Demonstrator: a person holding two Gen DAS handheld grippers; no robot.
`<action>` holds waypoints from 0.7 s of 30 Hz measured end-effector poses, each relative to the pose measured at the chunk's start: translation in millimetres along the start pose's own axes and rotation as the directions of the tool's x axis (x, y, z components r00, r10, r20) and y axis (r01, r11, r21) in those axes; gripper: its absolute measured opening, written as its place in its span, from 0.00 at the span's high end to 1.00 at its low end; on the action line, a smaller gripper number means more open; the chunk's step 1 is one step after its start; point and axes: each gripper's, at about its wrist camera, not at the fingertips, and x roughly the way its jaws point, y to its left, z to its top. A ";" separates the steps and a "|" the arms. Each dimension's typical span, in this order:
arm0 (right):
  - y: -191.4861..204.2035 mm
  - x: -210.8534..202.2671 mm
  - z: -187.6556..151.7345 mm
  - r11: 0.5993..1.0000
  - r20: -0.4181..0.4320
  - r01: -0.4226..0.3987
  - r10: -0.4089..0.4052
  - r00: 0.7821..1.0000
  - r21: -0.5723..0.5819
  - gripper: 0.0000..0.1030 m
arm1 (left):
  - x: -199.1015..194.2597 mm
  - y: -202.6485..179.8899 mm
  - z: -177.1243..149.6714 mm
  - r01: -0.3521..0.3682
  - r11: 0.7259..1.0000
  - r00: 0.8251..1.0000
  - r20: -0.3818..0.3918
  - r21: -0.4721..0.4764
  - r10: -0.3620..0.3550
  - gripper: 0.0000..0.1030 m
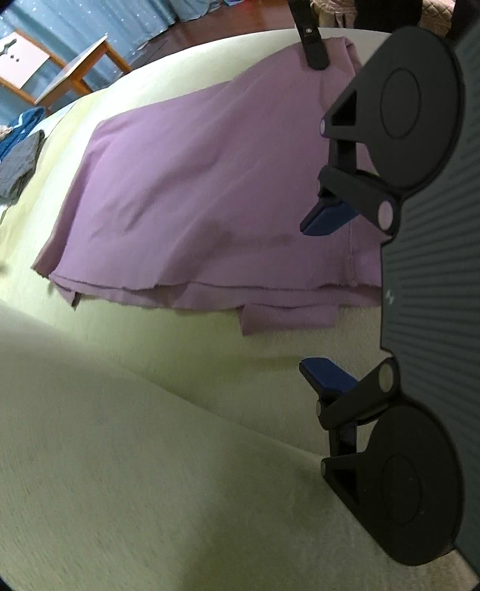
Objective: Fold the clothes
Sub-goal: 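Grasp the tank top edge with the right gripper and lift it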
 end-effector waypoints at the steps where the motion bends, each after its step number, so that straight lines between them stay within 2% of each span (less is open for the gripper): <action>1: -0.9 -3.8 0.2 1.000 -0.005 0.004 -0.004 1.000 -0.006 0.96 | 1.7 -0.1 1.2 0.015 1.000 1.000 -0.013 -0.005 -0.015 0.28; 3: -3.7 -12.5 1.2 1.000 -0.016 0.016 -0.017 1.000 -0.020 0.96 | 2.1 -0.5 1.1 0.016 1.000 1.000 -0.023 -0.001 -0.016 0.28; 7: -9.2 -22.5 7.2 0.998 -0.033 0.043 -0.045 0.998 -0.056 0.96 | 1.8 -1.9 -4.8 0.067 0.996 0.995 -0.073 -0.051 -0.071 0.29; 11: -11.1 -35.0 13.6 0.988 -0.079 0.046 -0.057 0.995 -0.145 0.96 | 5.2 -14.7 -18.9 0.140 0.988 0.981 -0.125 -0.062 -0.147 0.29; 15: -21.9 -36.9 23.7 0.985 -0.119 0.039 -0.059 0.991 -0.168 0.95 | 7.5 -24.4 -26.9 0.188 0.979 0.969 -0.147 -0.080 -0.198 0.29; 17: -23.4 -31.2 26.6 0.979 -0.137 0.050 -0.078 0.988 -0.197 0.91 | 8.6 -26.8 -31.2 0.205 0.974 0.965 -0.143 -0.096 -0.218 0.30; 18: -23.6 -29.5 26.9 0.976 -0.137 0.057 -0.087 0.987 -0.208 0.87 | 8.8 -26.8 -32.4 0.214 0.971 0.963 -0.146 -0.105 -0.228 0.32; 19: -24.3 -28.1 27.0 0.973 -0.137 0.065 -0.097 0.986 -0.220 0.78 | 9.9 -27.4 -34.1 0.230 0.966 0.957 -0.154 -0.117 -0.247 0.35; 21: -27.2 -26.0 26.8 0.973 -0.136 0.073 -0.105 0.985 -0.221 0.69 | 11.8 -29.4 -34.5 0.243 0.963 0.951 -0.167 -0.115 -0.260 0.42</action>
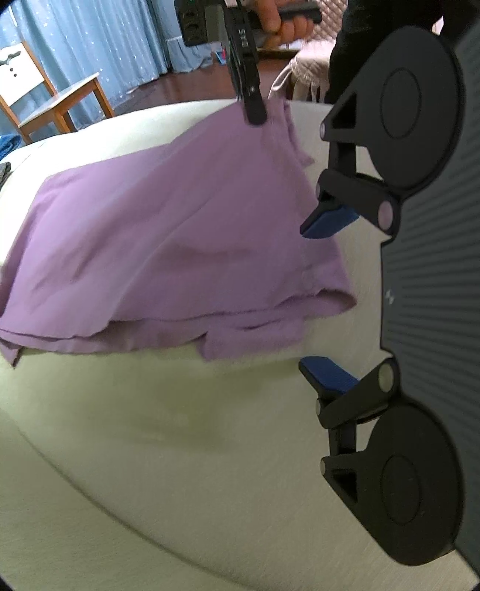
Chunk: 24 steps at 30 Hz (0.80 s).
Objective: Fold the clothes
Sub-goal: 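Grasp the tank top edge with the right gripper and lift it, then close the left gripper on the tank top's other edge while the right gripper holds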
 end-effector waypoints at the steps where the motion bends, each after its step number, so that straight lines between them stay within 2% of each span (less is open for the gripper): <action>1: -1.7 0.3 -1.2 1.000 0.005 0.002 -0.002 1.000 0.007 0.69 | 1.9 -1.1 -0.2 0.008 1.000 1.000 -0.011 0.005 -0.008 0.48; 3: -3.1 1.3 -2.8 1.000 0.009 0.001 -0.002 1.000 0.014 0.69 | 5.5 -0.5 0.0 0.023 1.000 0.999 -0.022 -0.002 -0.023 0.59; 4: -4.7 1.7 -4.4 1.000 0.012 0.001 -0.001 1.000 0.019 0.69 | 8.1 1.3 -0.4 0.017 1.000 1.000 -0.023 -0.008 -0.017 0.73; 5: -5.9 2.8 -5.9 1.000 0.014 -0.002 0.001 1.000 0.027 0.69 | 9.5 3.6 -0.7 0.019 1.000 1.000 -0.021 -0.016 -0.020 0.92; 6: -5.3 4.6 -5.6 0.999 0.017 -0.004 0.003 1.000 0.034 0.69 | 10.0 6.0 -1.3 0.024 0.999 1.000 -0.019 -0.022 -0.024 0.95; 8: -5.7 4.0 -4.4 0.999 0.021 -0.011 0.011 1.000 0.037 0.69 | 10.9 10.4 -2.4 0.032 0.999 0.999 -0.016 -0.033 -0.033 0.99; 13: -6.7 0.7 -5.3 1.000 0.016 -0.022 0.022 1.000 0.021 0.71 | -6.5 5.0 -5.2 0.007 1.000 1.000 0.016 0.015 -0.008 1.00; 18: -6.1 0.4 -4.1 0.999 0.019 -0.039 0.039 0.999 0.009 0.71 | -31.2 7.3 -10.1 -0.009 1.000 0.999 0.052 0.016 0.008 1.00; 22: -22.5 -3.0 -9.1 0.999 0.013 -0.030 0.030 0.999 0.009 0.71 | -23.7 17.9 -12.5 -0.069 0.998 0.996 0.050 -0.001 0.069 1.00; 24: -28.6 -4.7 -11.8 1.000 0.012 -0.025 0.025 1.000 0.012 0.71 | -17.8 16.1 -15.1 -0.067 0.998 0.997 0.048 -0.006 0.067 1.00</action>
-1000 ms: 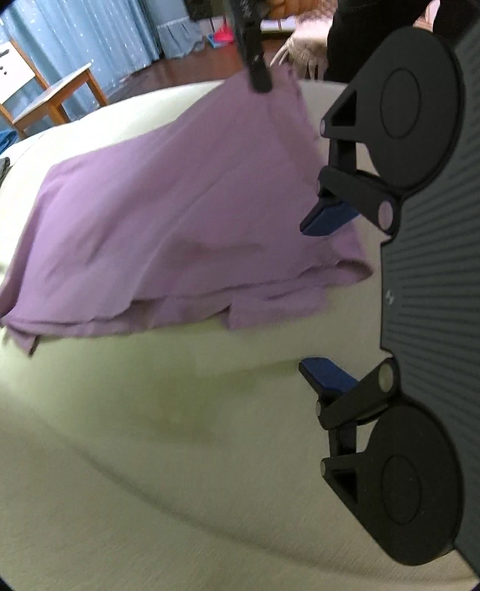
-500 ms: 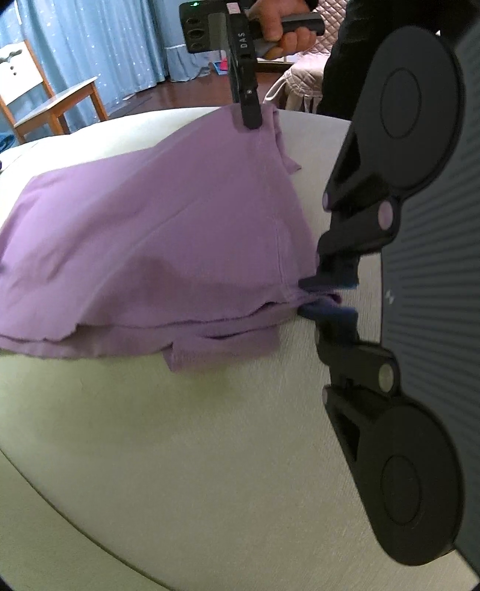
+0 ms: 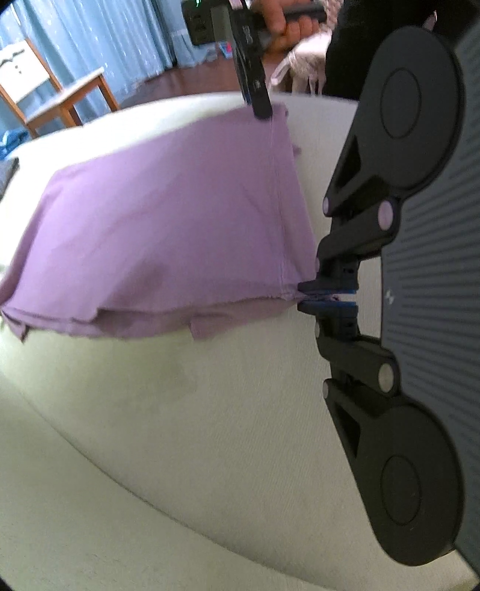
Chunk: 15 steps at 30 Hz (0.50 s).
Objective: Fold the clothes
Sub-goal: 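Close the left gripper on the tank top's other edge while the right gripper holds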
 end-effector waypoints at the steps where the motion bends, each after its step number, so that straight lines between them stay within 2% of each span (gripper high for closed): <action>1: 0.5 0.9 -1.5 1.000 0.002 0.004 -0.004 1.000 -0.001 0.71 | 4.1 0.6 -1.8 0.010 1.000 1.000 -0.003 -0.017 -0.010 1.00; 4: -0.2 0.0 -1.7 1.000 0.002 0.012 -0.012 1.000 -0.002 0.69 | 13.4 -1.6 -5.1 0.014 0.999 1.000 -0.018 -0.038 -0.015 0.98; 6: -0.6 -2.4 -1.0 1.000 0.002 0.015 -0.015 1.000 -0.002 0.69 | 11.6 -0.6 -4.3 0.019 0.998 1.000 -0.021 -0.066 -0.021 0.77; 7: -0.3 -3.1 -0.3 1.000 0.003 0.015 -0.015 1.000 -0.004 0.69 | 5.7 0.7 -2.6 0.009 0.997 1.000 -0.019 -0.075 -0.010 0.56; 8: -0.9 -6.1 0.5 1.000 0.007 0.015 -0.015 1.000 -0.008 0.68 | 2.0 0.1 -0.6 0.005 0.997 1.000 -0.009 -0.078 -0.006 0.43; 9: -1.6 -8.8 1.3 1.000 0.011 0.014 -0.014 1.000 -0.014 0.68 | -1.7 0.0 1.5 0.001 0.997 1.000 0.006 -0.079 -0.001 0.38; 10: -2.1 -12.2 2.7 1.000 0.016 0.011 -0.011 1.000 -0.020 0.67 | -3.4 -0.1 3.4 0.003 0.997 1.000 0.016 -0.079 -0.002 0.34; 15: -5.4 -12.7 5.0 1.000 0.028 0.006 -0.005 1.000 -0.030 0.67 | 2.0 -1.4 24.1 0.019 0.999 0.999 0.038 -0.047 -0.017 0.34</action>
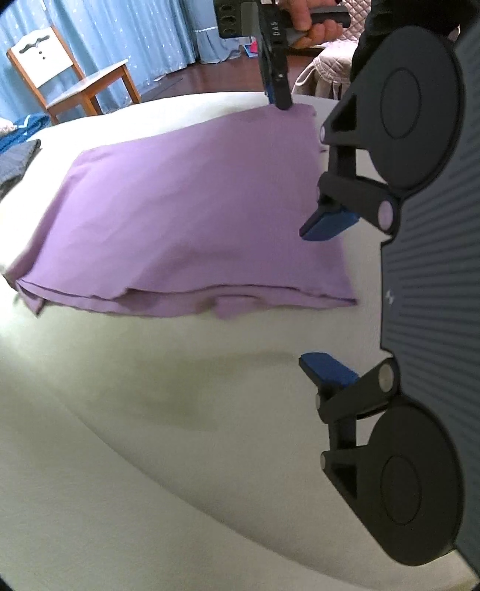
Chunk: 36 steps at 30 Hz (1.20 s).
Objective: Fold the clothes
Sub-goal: 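Close the left gripper on the tank top's other edge while the right gripper holds, then lift the tank top off the sofa with both grippers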
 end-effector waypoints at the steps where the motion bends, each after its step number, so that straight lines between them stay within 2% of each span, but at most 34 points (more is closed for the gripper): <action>1: -1.5 -0.1 1.5 1.000 0.006 -0.001 0.001 1.000 -0.004 0.67 | 2.4 0.1 3.1 0.007 1.000 1.000 -0.002 0.006 -0.007 0.36; 7: -3.2 9.7 0.6 1.000 0.027 -0.004 0.004 1.000 -0.025 0.66 | 14.7 3.2 18.4 0.040 0.998 0.999 -0.019 0.038 -0.039 0.44; 9: -9.2 4.9 5.8 1.000 0.027 -0.011 0.011 1.000 -0.013 0.65 | 13.8 6.5 21.0 0.038 0.998 0.999 -0.019 0.040 -0.037 0.53; 10: -12.5 4.8 5.2 1.000 0.027 -0.014 0.014 1.000 -0.007 0.65 | 13.1 8.0 21.7 0.038 0.999 0.999 -0.020 0.038 -0.038 0.67; 11: -15.1 6.3 3.6 1.000 0.028 -0.017 0.017 0.999 -0.001 0.65 | 13.4 9.9 22.8 0.050 0.998 0.998 -0.027 0.030 -0.049 0.76; 15: -12.9 16.8 1.1 0.999 0.029 -0.028 0.028 0.999 0.020 0.65 | 20.2 8.8 25.7 0.054 0.997 0.997 -0.057 0.057 -0.051 0.78; 19: -11.7 24.9 -1.5 0.999 0.024 -0.041 0.041 0.999 0.015 0.65 | 19.8 17.8 26.5 0.084 0.996 0.995 -0.066 0.042 -0.081 0.89; 22: -5.4 31.6 0.4 0.999 0.010 -0.042 0.042 0.999 0.000 0.65 | 20.9 17.4 26.3 0.091 0.995 0.994 -0.063 0.045 -0.088 0.94; 24: -0.8 35.7 2.1 1.000 0.006 -0.029 0.029 1.000 -0.007 0.69 | 19.0 19.5 23.5 0.097 0.994 0.994 -0.054 0.042 -0.095 0.94; 27: -1.0 38.6 6.5 0.999 0.005 -0.017 0.017 1.000 0.027 0.91 | 18.6 22.4 22.5 0.107 0.994 0.993 -0.047 0.030 -0.105 0.95; 30: -0.5 37.4 8.6 0.999 -0.002 -0.025 0.025 1.000 0.026 0.95 | 18.9 21.2 22.6 0.110 0.993 0.993 -0.039 0.032 -0.109 0.96; 36: 11.9 24.5 18.0 0.997 -0.009 -0.075 0.076 0.997 0.035 0.96 | 4.1 15.0 19.7 0.140 0.990 0.990 -0.011 0.032 -0.139 0.98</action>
